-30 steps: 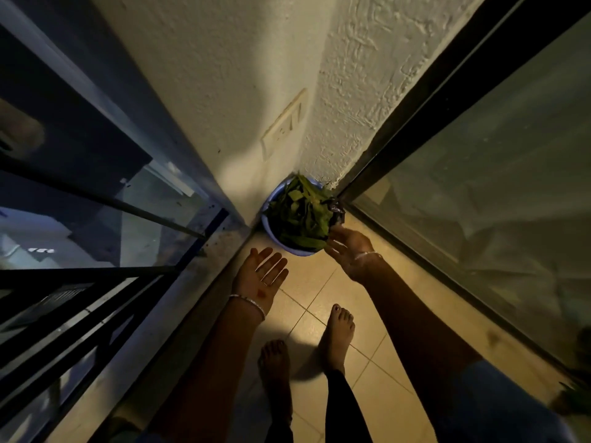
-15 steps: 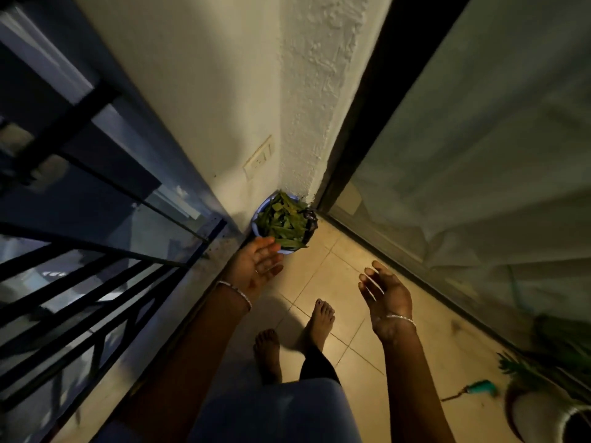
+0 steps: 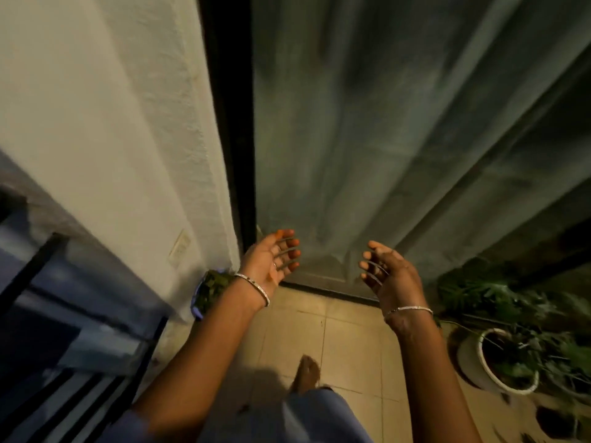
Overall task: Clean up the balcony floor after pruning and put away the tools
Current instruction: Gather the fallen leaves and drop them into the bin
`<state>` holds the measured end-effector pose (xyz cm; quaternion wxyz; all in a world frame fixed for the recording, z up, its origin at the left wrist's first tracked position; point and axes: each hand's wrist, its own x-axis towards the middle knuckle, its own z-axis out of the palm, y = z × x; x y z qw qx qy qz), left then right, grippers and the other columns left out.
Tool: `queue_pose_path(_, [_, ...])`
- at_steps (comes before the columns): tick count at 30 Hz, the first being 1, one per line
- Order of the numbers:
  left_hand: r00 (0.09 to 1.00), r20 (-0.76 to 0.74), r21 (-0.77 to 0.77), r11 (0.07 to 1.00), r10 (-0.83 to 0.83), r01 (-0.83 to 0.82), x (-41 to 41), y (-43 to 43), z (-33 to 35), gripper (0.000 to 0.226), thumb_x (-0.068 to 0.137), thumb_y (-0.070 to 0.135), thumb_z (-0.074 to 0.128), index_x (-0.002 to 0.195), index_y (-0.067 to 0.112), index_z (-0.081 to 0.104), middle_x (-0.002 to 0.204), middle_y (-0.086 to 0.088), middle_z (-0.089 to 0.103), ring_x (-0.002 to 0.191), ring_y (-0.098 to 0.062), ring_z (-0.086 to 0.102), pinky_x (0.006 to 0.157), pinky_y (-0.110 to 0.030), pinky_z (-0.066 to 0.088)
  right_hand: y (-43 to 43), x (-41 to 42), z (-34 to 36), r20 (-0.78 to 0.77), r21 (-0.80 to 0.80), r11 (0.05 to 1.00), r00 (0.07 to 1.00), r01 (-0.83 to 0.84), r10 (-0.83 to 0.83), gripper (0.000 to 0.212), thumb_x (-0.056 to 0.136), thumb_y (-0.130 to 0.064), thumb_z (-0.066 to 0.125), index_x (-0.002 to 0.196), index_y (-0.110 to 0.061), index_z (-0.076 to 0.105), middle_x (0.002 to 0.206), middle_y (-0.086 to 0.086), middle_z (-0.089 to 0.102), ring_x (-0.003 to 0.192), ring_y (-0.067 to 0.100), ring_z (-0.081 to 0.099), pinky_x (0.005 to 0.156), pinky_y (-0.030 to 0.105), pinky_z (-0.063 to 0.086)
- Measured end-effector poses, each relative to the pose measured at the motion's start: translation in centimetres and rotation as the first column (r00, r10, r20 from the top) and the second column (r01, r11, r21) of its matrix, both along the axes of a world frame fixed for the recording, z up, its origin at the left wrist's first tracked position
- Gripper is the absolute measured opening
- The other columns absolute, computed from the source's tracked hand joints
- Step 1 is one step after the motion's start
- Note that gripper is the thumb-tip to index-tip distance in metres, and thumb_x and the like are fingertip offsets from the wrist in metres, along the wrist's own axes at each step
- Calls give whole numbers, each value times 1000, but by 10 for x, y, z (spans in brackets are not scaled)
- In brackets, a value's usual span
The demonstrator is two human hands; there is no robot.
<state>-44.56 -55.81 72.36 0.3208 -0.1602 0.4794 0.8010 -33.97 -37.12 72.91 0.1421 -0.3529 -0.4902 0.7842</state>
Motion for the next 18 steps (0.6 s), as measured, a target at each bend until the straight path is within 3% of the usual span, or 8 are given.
queue_pose_path(4, [984,-86,8,987,-157,158,10,59,43,20,98,25,50,93,15,67,80,0,68,71,-14,62,66,-29,48,40,25,42,-66,57,992,992,116,-112,18,97,-14,54,106,-11,69,79,2,69,71,16,64,72,31,50])
queue_pose_path(10, [933,-185,21,948,-307,316,45,152,77,20,98,24,49,92,17,67,76,3,67,63,-10,61,60,-27,47,110,81,73,-146,106,964,962,245,-229,17,98,-12,52,99,-13,69,74,1,68,65,12,64,61,23,52])
queue_pose_path(18, [830,-239,52,846,-505,530,127,301,98,20,98,25,51,91,17,68,71,4,67,57,-9,62,58,-26,47,214,204,94,-197,163,856,866,491,-459,19,99,-9,50,104,-9,68,76,3,68,61,10,64,55,20,52])
